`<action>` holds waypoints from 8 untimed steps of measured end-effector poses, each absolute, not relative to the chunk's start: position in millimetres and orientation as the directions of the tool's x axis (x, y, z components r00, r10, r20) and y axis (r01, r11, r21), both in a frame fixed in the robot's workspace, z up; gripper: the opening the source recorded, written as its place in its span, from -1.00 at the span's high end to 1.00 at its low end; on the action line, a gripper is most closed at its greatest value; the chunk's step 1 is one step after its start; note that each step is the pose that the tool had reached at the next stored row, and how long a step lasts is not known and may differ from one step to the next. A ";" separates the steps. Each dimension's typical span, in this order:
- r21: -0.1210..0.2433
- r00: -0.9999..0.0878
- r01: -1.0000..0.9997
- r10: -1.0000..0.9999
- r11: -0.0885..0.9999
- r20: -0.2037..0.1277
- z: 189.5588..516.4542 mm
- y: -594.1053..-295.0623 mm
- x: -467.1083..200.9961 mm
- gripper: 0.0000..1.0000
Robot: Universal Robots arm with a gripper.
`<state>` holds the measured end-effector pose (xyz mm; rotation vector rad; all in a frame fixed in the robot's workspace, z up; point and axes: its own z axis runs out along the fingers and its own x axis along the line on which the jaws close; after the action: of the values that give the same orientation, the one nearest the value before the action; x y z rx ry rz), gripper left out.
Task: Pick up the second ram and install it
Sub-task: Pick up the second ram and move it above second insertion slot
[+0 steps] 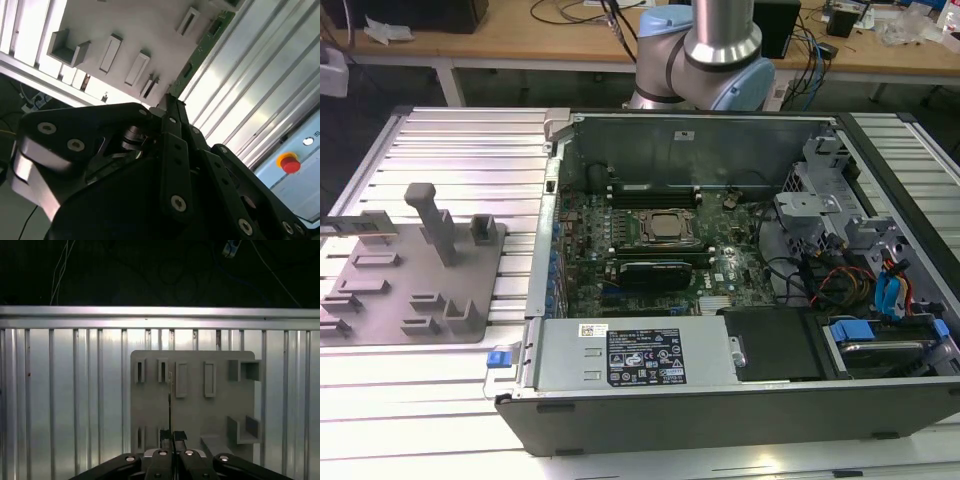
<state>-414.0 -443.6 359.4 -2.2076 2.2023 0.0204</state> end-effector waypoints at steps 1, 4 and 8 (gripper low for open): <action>-0.013 0.003 -1.000 -1.000 -0.002 -0.026 367.6 -443.6 -414.1 0.82; -0.019 0.003 -1.000 -1.000 -0.002 -0.026 379.2 -443.6 -414.1 0.82; -0.030 0.003 -1.000 -1.000 -0.002 -0.026 402.1 -443.6 -414.1 0.82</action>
<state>-414.1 -443.6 402.1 -2.1963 2.1905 -0.0045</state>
